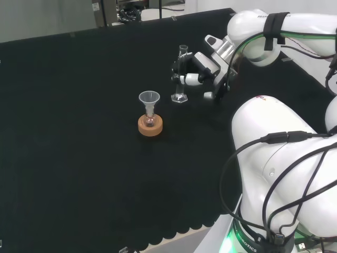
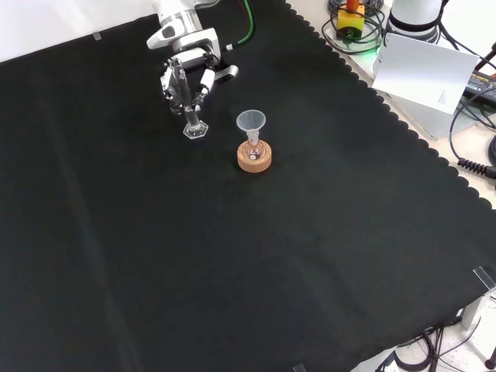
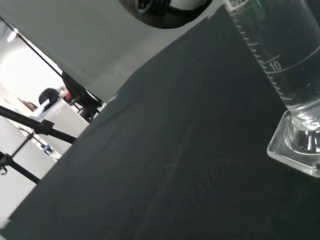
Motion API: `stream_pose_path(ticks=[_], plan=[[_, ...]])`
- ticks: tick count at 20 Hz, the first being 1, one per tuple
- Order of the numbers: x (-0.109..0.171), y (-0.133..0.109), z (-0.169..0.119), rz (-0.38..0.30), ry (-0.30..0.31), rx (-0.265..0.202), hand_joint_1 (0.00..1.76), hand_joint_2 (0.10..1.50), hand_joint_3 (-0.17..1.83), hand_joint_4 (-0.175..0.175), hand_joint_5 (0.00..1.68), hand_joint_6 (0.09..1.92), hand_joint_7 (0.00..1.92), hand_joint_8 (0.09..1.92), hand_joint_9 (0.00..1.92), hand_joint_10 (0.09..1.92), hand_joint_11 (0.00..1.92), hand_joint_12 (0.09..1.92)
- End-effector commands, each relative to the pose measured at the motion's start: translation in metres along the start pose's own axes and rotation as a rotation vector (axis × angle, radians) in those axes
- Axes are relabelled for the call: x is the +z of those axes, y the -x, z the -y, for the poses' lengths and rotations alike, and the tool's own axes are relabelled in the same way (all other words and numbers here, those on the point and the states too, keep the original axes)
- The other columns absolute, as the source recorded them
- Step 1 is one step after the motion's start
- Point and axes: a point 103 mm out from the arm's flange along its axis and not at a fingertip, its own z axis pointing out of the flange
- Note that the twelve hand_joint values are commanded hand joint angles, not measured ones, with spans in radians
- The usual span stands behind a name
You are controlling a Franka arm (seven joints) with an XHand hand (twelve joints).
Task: Pick up the graduated cylinder.
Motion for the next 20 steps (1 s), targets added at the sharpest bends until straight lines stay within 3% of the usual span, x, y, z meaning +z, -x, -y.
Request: stream_pose_path(ticks=[1,13,20], plan=[[-0.020,-0.011,-0.007,0.115,-0.041,-0.020,1.15,1.11,0.00,-0.139,1.01,0.97,1.29,0.28,1.51,0.09,1.37,0.73],[-0.037,-0.025,-0.013,0.244,-0.216,0.003,1.15,1.10,0.00,-0.136,1.02,0.94,1.31,0.26,1.52,0.09,1.37,0.71],[-0.055,-0.040,-0.005,0.315,-0.299,0.042,1.15,1.10,0.00,-0.140,1.03,0.94,1.32,0.25,1.52,0.09,1.37,0.71]])
